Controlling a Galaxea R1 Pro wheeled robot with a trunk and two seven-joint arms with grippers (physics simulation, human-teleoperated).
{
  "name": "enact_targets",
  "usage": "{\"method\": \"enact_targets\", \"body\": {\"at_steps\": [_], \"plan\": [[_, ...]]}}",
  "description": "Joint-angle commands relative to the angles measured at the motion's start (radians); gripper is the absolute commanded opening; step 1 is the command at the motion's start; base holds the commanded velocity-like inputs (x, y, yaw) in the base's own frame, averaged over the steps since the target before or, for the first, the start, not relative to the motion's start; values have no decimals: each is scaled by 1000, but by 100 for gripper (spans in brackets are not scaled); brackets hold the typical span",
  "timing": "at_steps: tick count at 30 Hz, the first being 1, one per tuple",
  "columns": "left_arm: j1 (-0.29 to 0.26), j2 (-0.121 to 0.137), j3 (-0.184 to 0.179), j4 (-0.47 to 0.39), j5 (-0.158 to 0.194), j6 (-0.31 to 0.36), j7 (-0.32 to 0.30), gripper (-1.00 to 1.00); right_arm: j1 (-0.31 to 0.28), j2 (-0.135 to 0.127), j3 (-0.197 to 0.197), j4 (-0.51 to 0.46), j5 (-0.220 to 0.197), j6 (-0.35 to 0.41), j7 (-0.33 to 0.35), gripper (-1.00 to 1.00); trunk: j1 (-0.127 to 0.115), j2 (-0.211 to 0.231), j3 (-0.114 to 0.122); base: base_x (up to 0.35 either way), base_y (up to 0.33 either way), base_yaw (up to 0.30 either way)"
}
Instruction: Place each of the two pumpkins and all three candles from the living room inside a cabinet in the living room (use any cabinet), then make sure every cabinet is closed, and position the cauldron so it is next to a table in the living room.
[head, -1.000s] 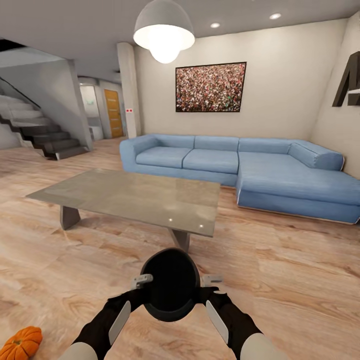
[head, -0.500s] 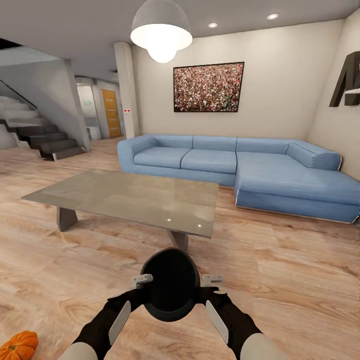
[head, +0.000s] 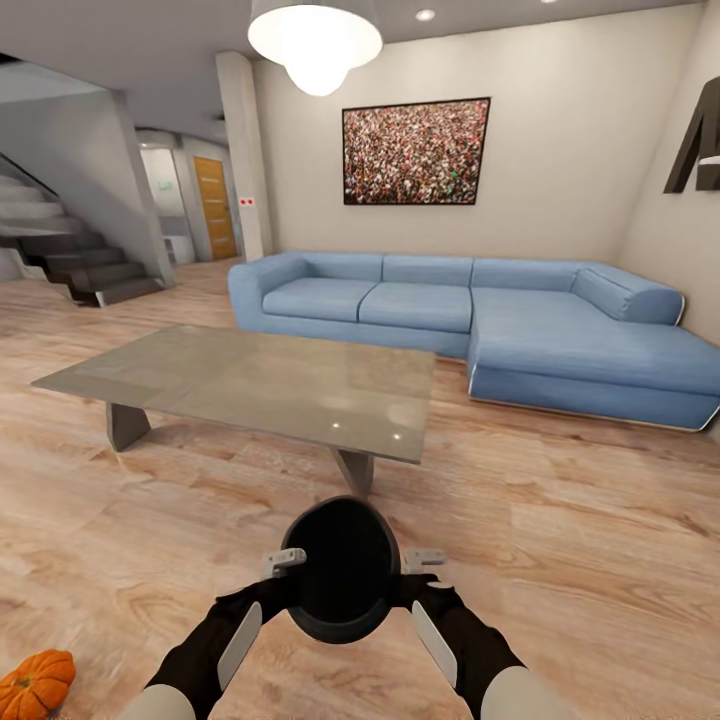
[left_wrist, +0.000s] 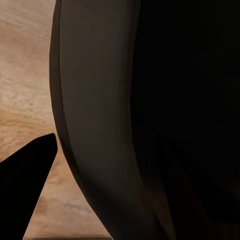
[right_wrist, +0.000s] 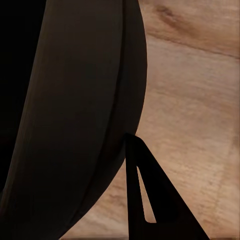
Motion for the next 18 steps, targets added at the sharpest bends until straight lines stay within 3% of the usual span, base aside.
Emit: {"method": "enact_targets", "body": {"at_steps": [1, 7, 18], "plan": [[0, 10, -4, -1, 2, 5, 1, -100, -1, -2, 11, -72, -15, 3, -9, -100, 0, -1, -5, 0, 0, 0], [0, 10, -4, 0, 2, 5, 1, -100, -1, -2, 11, -72, -15, 2, -9, -100, 3, -2, -28, 0, 0, 0], [0, 9, -4, -1, 2, 5, 1, -100, -1, -2, 11, -72, -16, 2, -9, -100, 3, -2, -28, 0, 0, 0]]}}
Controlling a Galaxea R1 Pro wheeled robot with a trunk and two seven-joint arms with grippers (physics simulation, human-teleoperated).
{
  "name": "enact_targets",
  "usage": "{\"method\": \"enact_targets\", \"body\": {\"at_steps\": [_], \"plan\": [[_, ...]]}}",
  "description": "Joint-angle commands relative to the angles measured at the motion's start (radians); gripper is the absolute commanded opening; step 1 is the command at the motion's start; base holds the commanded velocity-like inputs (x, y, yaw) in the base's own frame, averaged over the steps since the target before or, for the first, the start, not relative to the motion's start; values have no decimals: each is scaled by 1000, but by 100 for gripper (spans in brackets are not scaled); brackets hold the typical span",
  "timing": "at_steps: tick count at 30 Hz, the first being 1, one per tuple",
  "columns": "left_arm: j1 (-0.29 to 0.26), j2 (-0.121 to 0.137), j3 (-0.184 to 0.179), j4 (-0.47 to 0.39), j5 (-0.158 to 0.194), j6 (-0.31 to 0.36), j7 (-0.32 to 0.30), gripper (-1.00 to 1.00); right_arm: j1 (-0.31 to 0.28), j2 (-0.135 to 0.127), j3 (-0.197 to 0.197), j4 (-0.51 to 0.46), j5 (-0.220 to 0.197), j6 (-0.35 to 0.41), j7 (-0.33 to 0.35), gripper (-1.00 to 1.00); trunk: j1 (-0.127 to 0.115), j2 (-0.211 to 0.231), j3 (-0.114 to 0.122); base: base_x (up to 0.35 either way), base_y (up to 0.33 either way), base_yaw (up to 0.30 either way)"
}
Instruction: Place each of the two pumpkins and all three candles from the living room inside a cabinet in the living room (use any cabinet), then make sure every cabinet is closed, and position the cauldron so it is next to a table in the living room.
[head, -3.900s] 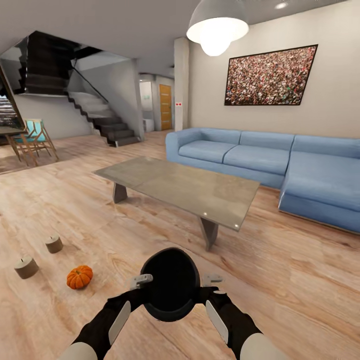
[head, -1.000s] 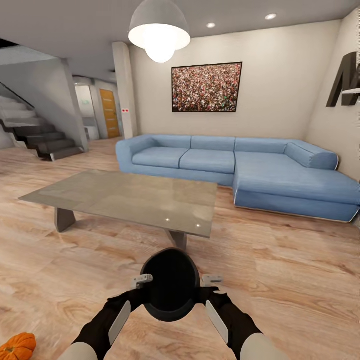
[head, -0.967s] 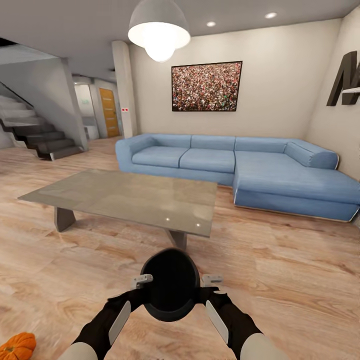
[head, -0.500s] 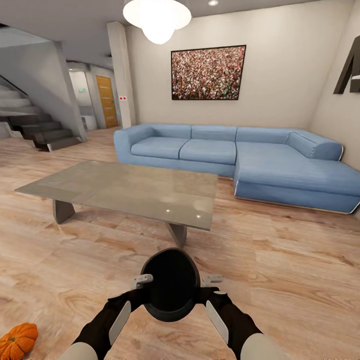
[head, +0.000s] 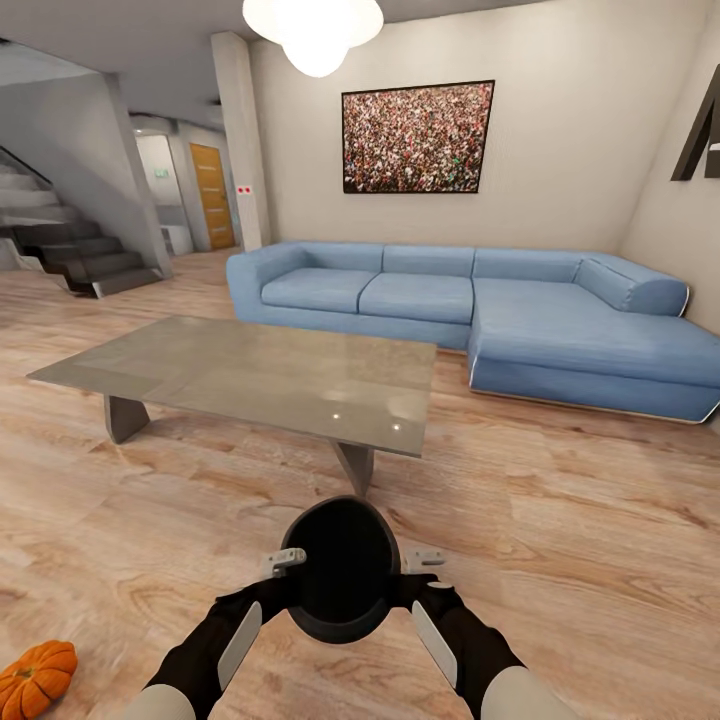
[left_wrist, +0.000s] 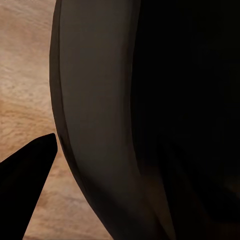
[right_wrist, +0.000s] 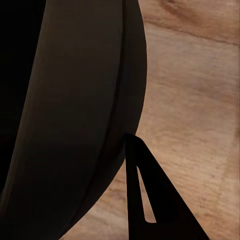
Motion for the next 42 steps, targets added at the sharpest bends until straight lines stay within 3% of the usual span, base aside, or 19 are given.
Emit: {"method": "enact_targets", "body": {"at_steps": [1, 42], "plan": [[0, 8, -3, 0, 1, 5, 1, -100, -1, -2, 11, -71, -16, 4, -9, -100, 0, -1, -1, 0, 0, 0], [0, 9, -3, 0, 1, 5, 1, -100, -2, -2, 10, -71, -16, 5, -9, -100, 0, -1, 2, 46, 14, -21]]}}
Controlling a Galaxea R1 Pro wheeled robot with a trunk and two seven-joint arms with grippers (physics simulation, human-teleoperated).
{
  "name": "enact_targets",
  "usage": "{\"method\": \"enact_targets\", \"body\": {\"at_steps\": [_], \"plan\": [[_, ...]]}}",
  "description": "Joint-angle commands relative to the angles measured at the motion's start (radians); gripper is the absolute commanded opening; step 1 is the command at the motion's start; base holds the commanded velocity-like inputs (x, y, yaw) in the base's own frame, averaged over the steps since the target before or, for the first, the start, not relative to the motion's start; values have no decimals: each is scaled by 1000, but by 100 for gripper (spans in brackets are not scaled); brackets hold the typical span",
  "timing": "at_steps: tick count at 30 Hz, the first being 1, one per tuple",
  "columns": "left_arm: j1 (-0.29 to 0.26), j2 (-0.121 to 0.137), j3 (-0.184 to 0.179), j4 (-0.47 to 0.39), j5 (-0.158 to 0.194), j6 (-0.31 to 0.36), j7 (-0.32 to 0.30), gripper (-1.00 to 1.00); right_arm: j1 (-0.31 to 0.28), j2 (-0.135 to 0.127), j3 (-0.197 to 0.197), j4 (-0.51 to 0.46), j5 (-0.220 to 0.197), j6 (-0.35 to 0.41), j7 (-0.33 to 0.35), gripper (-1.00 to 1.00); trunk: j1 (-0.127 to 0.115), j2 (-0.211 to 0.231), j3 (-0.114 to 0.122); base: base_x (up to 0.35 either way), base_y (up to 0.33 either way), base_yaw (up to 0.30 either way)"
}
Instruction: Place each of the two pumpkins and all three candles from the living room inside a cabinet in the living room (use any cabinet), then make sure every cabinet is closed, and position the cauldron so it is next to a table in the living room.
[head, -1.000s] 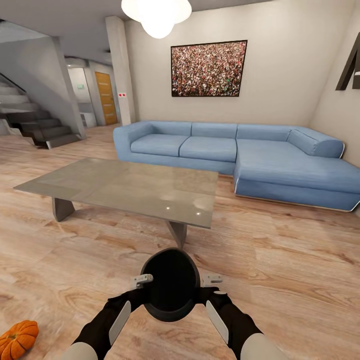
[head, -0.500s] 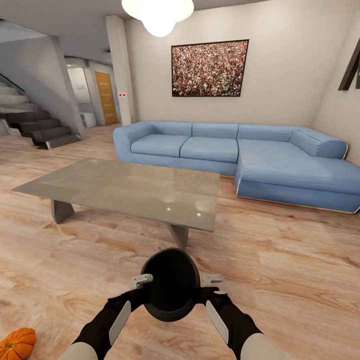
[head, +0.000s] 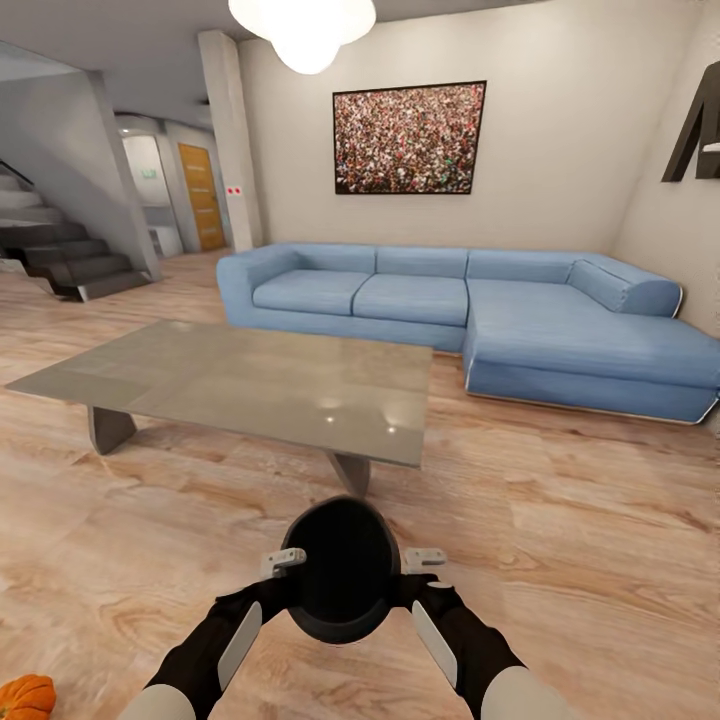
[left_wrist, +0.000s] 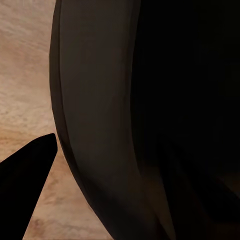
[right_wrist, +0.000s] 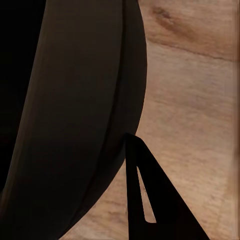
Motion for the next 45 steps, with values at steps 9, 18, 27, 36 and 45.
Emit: {"method": "enact_targets", "body": {"at_steps": [9, 18, 27, 36, 45], "plan": [[0, 9, -4, -1, 1, 5, 1, -100, -1, -2, 11, -70, -17, 3, -9, -100, 0, 0, -1, 87, 0, -7], [0, 9, -4, -1, 1, 5, 1, -100, -1, -2, 11, -70, -16, 3, -9, -100, 0, 0, -1, 73, 0, 0], [0, 10, -4, -1, 1, 5, 1, -100, -1, -2, 11, -70, -17, 3, -9, -100, 0, 0, -1, 84, 0, 0], [0, 10, -4, -2, 1, 5, 1, -100, -1, -2, 11, -70, -17, 3, -9, -100, 0, 0, -1, 39, 0, 0], [0, 9, -4, -1, 1, 5, 1, -100, -1, -2, 11, -70, -17, 4, -9, -100, 0, 0, -1, 50, 0, 0]]}}
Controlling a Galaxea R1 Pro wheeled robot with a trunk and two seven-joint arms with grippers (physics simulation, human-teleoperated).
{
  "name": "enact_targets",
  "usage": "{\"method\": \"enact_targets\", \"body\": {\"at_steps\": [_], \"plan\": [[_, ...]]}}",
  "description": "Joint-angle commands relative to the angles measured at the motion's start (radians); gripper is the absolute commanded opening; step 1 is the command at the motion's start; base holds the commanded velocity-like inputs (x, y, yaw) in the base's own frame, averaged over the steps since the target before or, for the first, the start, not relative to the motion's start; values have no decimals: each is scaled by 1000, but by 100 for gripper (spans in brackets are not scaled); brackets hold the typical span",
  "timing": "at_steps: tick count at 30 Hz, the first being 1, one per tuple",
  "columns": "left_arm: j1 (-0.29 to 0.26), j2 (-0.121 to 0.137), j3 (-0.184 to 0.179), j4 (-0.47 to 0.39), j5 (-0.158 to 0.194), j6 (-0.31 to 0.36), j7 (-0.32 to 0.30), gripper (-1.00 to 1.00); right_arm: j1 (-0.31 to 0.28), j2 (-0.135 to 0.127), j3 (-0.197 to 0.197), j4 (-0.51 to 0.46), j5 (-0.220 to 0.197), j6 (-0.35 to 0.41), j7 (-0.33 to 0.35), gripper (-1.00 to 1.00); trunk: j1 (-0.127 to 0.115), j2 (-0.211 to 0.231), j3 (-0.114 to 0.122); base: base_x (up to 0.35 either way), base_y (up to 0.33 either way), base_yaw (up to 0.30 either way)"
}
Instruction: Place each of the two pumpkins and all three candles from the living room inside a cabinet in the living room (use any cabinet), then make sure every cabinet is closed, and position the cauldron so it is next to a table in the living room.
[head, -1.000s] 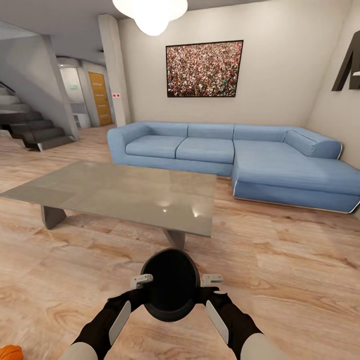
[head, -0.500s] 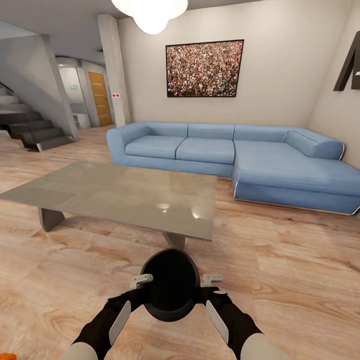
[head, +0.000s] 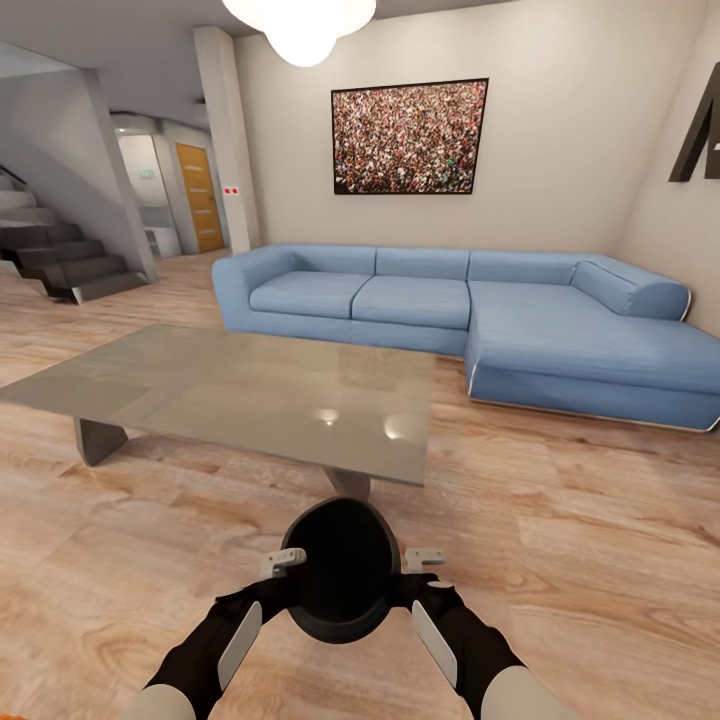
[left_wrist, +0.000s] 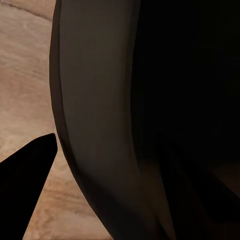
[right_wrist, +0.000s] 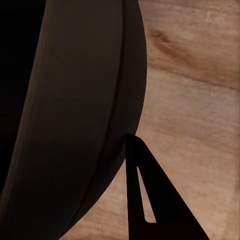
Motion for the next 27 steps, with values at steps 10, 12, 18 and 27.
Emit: {"method": "enact_targets", "body": {"at_steps": [10, 12, 18, 27], "plan": [[0, 9, -4, 0, 1, 5, 1, -100, -2, -2, 11, -68, -18, 3, -9, -100, 0, -1, -1, 71, 0, 0], [0, 9, -4, -1, 1, 5, 1, -100, -2, -2, 12, -68, -18, 3, -9, -100, 0, -1, -1, 19, 0, 0], [0, 8, -4, 0, 0, 5, 1, -100, -1, -2, 11, -68, -18, 3, -9, -100, 0, -1, -1, 76, 0, 0], [0, 8, -4, -1, -1, 5, 1, -100, -2, -2, 11, -68, -18, 3, -9, -100, 0, -1, -5, 8, 0, 0]]}}
